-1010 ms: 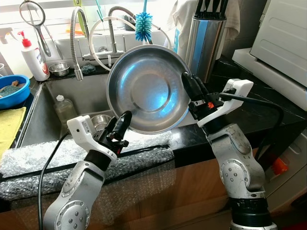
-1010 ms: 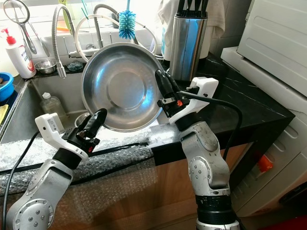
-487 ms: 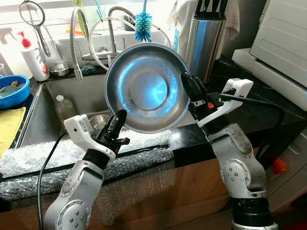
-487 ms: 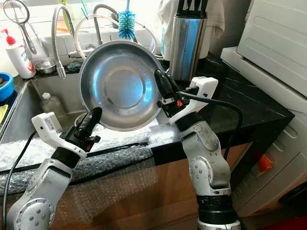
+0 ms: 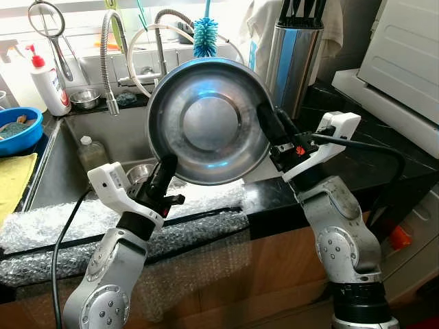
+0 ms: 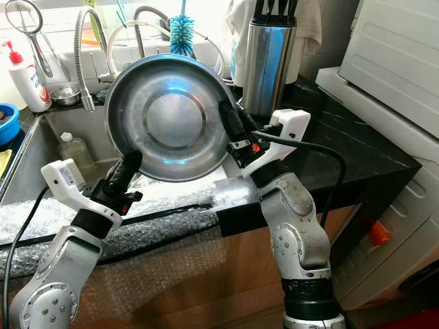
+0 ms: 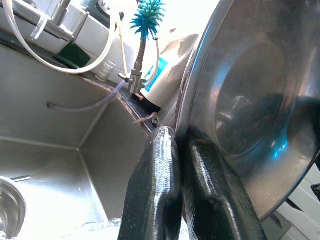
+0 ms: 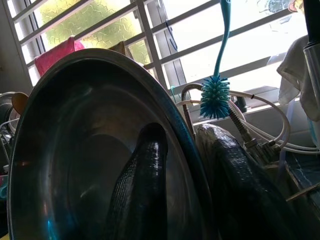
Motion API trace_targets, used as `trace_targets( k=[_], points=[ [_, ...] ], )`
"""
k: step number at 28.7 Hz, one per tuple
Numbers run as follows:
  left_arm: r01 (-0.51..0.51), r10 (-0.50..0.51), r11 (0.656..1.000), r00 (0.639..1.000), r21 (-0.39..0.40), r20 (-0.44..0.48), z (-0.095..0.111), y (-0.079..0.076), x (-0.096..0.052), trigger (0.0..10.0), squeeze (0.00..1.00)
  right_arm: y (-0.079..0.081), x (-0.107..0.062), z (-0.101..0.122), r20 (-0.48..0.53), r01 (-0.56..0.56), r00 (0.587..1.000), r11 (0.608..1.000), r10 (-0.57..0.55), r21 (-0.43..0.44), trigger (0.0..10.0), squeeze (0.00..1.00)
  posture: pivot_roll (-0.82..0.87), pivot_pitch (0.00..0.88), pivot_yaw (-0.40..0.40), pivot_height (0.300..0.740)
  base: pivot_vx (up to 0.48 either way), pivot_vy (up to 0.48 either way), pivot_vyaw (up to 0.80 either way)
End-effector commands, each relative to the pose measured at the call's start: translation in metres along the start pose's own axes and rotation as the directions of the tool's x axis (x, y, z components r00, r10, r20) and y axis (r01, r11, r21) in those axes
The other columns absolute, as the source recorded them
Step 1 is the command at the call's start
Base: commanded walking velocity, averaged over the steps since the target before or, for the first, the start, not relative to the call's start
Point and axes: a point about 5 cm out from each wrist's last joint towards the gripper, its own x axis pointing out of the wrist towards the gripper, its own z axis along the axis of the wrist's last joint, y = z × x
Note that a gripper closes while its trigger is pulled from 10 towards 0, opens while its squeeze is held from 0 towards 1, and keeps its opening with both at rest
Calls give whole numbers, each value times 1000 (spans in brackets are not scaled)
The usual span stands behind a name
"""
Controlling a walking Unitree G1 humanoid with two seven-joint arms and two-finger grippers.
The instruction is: Kitchen organization
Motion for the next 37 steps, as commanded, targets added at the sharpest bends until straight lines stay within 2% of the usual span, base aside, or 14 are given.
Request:
trace_targets(
  k=[1, 6, 13, 14, 15, 16, 21, 25, 26, 28, 32, 35, 36, 37],
  points=[
    [-27, 27, 1000, 1000, 8, -16, -3, 4, 1, 0, 0, 8, 7, 10, 29, -45, 999, 999, 46, -21, 10000, 1000, 55, 0, 28, 740, 0, 0, 0],
    [-51, 51, 999, 999, 5, 1, -2, 7, 2, 0, 0, 10, 8, 9, 29, -50, 998, 999, 51, -19, 10000, 1000, 54, 0, 28, 740, 0, 0, 0],
    [-173, 171, 984, 983, 34, 60, 2, 18, 5, 0, 0, 21, 7, 8, 24, -109, 994, 994, 108, 33, 10000, 1000, 50, 0, 30, 740, 0, 0, 0],
    [-185, 182, 982, 981, 32, 68, 2, 19, 5, 0, 0, 25, 6, 7, 14, -142, 990, 989, 141, 41, 10000, 220, 50, 0, 31, 740, 0, 0, 0],
    [-189, 187, 981, 980, 30, 71, 2, 19, 5, 0, 0, 27, 6, 7, 8, -160, 987, 986, 160, 40, 10000, 220, 49, 0, 31, 740, 0, 0, 0],
    [-211, 208, 977, 974, 23, 87, 3, 21, 5, 0, 0, 31, 4, 6, 1, -181, 983, 983, 181, 38, 10000, 0, 50, 0, 31, 740, 0, 0, 0],
    [-287, 280, 957, 948, 28, 151, 11, 29, 5, 0, 0, 27, 6, 8, 20, -120, 993, 993, 120, 5, 10000, 0, 48, 0, 32, 740, 0, 0, 0],
    [-365, 344, 929, 913, 62, 221, 21, 39, 4, 0, 0, 18, 5, 10, 34, -4, 999, 996, 7, -84, 10000, 0, 48, 0, 34, 740, 0, 0, 0],
    [-385, 358, 920, 903, 73, 239, 23, 41, 4, 0, 0, 14, 3, 10, 36, 45, 999, 992, -41, -116, 10000, 0, 47, 0, 33, 740, 0, 0, 0],
    [-450, 412, 890, 863, 72, 293, 30, 50, 1, 0, 0, 10, -6, 1, -13, 73, 997, 941, -82, -331, 10000, 0, 41, 0, 35, 740, 0, 0, 0],
    [-486, 438, 869, 844, 95, 310, 33, 56, -1, 0, 0, 7, -24, -13, -45, 138, 987, 948, -157, -286, 10000, 0, 41, 0, 34, 740, 0, 0, 0],
    [-497, 445, 861, 838, 105, 316, 33, 58, -1, 78, 0, 7, -34, -20, -65, 145, 981, 921, -181, -362, 10000, 0, 35, 0, 36, 740, 0, 0, 0],
    [-514, 456, 849, 830, 121, 322, 34, 61, -1, 8863, 0, 4, -50, -29, -77, 174, 970, 886, -228, -429, 10000, 0, 33, 0, 37, 740, 0, 0, 0],
    [-517, 456, 845, 829, 134, 324, 34, 62, -1, 8863, 0, 2, -56, -31, -76, 188, 965, 867, -251, -462, 10000, 0, 33, 0, 37, 740, 0, 0, 0]
  ],
)
